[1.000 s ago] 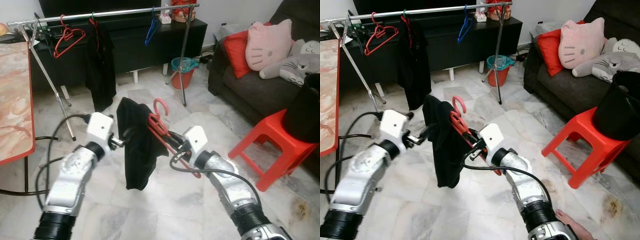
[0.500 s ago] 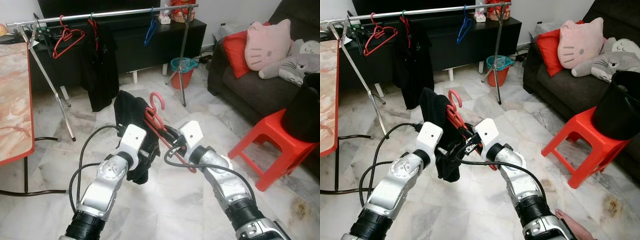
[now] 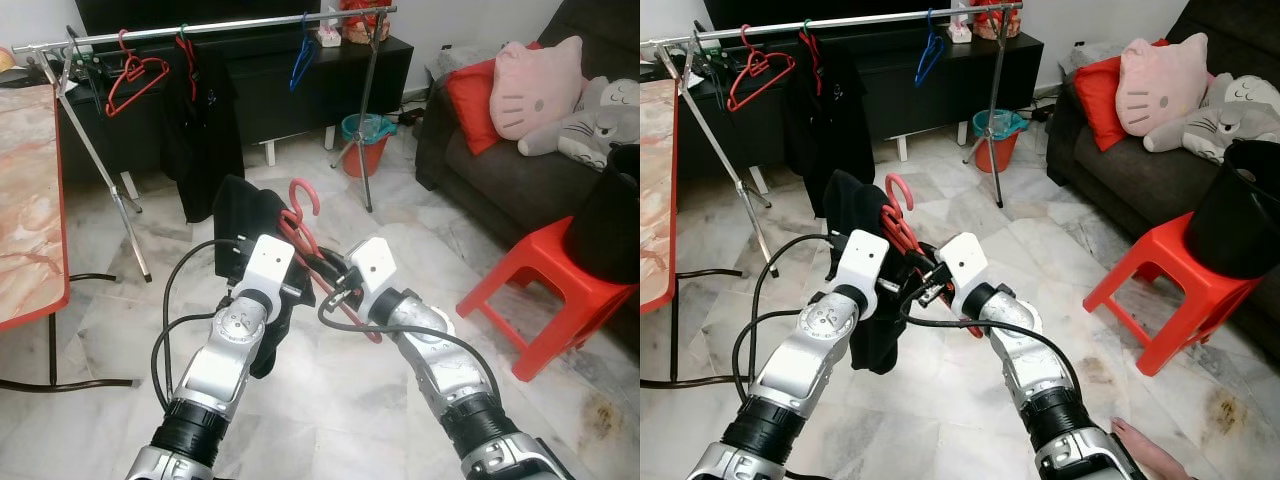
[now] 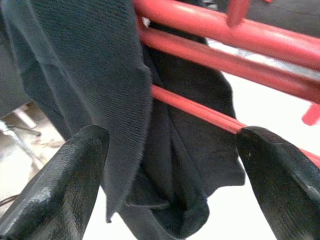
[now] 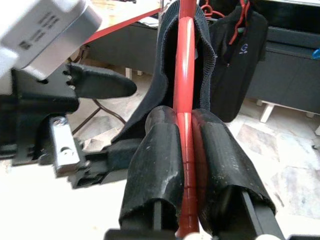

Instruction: Hang hanger

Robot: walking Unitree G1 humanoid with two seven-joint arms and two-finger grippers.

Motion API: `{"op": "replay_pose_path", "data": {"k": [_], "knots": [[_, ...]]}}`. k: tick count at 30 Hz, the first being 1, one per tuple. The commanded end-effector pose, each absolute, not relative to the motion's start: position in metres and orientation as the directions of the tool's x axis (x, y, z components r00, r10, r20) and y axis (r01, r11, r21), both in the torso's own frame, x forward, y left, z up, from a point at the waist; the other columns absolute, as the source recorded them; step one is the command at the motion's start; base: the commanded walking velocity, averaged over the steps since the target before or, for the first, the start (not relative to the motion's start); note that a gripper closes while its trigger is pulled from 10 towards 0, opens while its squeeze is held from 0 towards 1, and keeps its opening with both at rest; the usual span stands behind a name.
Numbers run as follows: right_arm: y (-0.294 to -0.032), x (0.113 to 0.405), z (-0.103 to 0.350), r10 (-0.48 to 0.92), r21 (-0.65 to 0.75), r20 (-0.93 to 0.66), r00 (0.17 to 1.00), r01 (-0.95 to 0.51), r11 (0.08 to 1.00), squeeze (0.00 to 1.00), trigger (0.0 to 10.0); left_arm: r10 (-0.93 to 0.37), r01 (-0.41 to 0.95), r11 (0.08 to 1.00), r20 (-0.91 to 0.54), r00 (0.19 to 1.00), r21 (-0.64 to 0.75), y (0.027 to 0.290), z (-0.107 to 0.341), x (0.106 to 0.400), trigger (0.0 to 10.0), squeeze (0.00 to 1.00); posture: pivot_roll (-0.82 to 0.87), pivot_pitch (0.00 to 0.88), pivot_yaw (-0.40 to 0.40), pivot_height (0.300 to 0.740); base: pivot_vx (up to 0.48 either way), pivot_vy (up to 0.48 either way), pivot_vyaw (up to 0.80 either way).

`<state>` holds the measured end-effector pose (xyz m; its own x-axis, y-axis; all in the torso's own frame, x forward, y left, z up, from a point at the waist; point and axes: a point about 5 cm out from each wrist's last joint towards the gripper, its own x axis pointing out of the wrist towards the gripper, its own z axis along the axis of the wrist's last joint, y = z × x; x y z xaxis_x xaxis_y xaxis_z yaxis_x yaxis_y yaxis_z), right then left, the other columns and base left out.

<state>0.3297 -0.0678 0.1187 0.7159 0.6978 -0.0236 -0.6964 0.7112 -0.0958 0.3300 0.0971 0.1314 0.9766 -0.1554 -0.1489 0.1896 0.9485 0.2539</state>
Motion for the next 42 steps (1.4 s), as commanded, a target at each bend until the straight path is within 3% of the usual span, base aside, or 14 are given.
{"op": "replay_pose_path", "data": {"k": [1, 15, 16, 18, 19, 27, 29, 34, 42], "knots": [[-0.061, 0.329, 0.134, 0.719, -0.127, 0.034, 0.695, -0.710, 0.693, 0.00, 0.0, -0.109, 0.133, 0.951, -0.100, 0.989, 0.281, 0.098, 0.139, 0.334, 10.0, 0.00, 0.05, 0.057, -0.037, 0.740, 0.000, 0.000, 0.00], [-0.049, 0.322, 0.137, 0.756, -0.121, 0.047, 0.652, -0.748, 0.653, 0.00, 0.0, 0.011, 0.005, 0.956, -0.052, 0.999, 0.292, 0.104, 0.143, 0.340, 10.0, 0.00, 0.05, 0.052, -0.041, 0.740, 0.000, 0.000, 0.00], [-0.049, 0.321, 0.138, 0.759, -0.121, 0.047, 0.650, -0.750, 0.650, 0.00, 0.0, 0.021, -0.005, 0.954, -0.052, 0.998, 0.299, 0.105, 0.142, 0.340, 9.5, 0.00, 0.05, 0.051, -0.044, 0.740, 0.000, 0.000, 0.00], [-0.049, 0.321, 0.138, 0.760, -0.121, 0.047, 0.648, -0.751, 0.649, 0.00, 0.0, 0.025, -0.008, 0.954, -0.053, 0.998, 0.301, 0.105, 0.141, 0.340, 9.5, 0.00, 0.05, 0.051, -0.044, 0.740, 0.000, 0.000, 0.00], [-0.049, 0.319, 0.138, 0.763, -0.120, 0.044, 0.645, -0.755, 0.645, 0.00, 0.0, 0.028, -0.011, 0.952, -0.052, 0.998, 0.306, 0.106, 0.141, 0.341, 6.5, 0.00, 0.05, 0.051, -0.045, 0.740, 0.000, 0.000, 0.00], [-0.051, 0.320, 0.136, 0.760, -0.118, 0.034, 0.649, -0.753, 0.648, 0.00, 0.0, -0.005, 0.018, 0.949, -0.044, 0.999, 0.315, 0.107, 0.143, 0.339, 6.9, 0.00, 0.05, 0.048, -0.048, 0.740, 0.000, 0.000, 0.00], [-0.051, 0.320, 0.135, 0.759, -0.116, 0.030, 0.650, -0.752, 0.649, 0.00, 0.0, -0.012, 0.025, 0.950, -0.043, 0.999, 0.310, 0.108, 0.145, 0.337, 8.5, 0.00, 0.05, 0.048, -0.048, 0.740, 0.000, 0.000, 0.00], [-0.051, 0.320, 0.133, 0.758, -0.111, 0.024, 0.652, -0.752, 0.650, 0.00, 0.0, -0.022, 0.033, 0.962, -0.045, 0.999, 0.271, 0.112, 0.147, 0.332, 9.4, 0.00, 0.05, 0.048, -0.048, 0.740, 0.000, 0.000, 0.00], [-0.052, 0.320, 0.131, 0.755, -0.107, 0.018, 0.656, -0.749, 0.654, 0.00, 0.0, -0.025, 0.039, 0.955, -0.054, 0.998, 0.294, 0.119, 0.147, 0.326, 9.3, 0.00, 0.06, 0.042, -0.048, 0.740, 0.000, 0.000, 0.00]]}}
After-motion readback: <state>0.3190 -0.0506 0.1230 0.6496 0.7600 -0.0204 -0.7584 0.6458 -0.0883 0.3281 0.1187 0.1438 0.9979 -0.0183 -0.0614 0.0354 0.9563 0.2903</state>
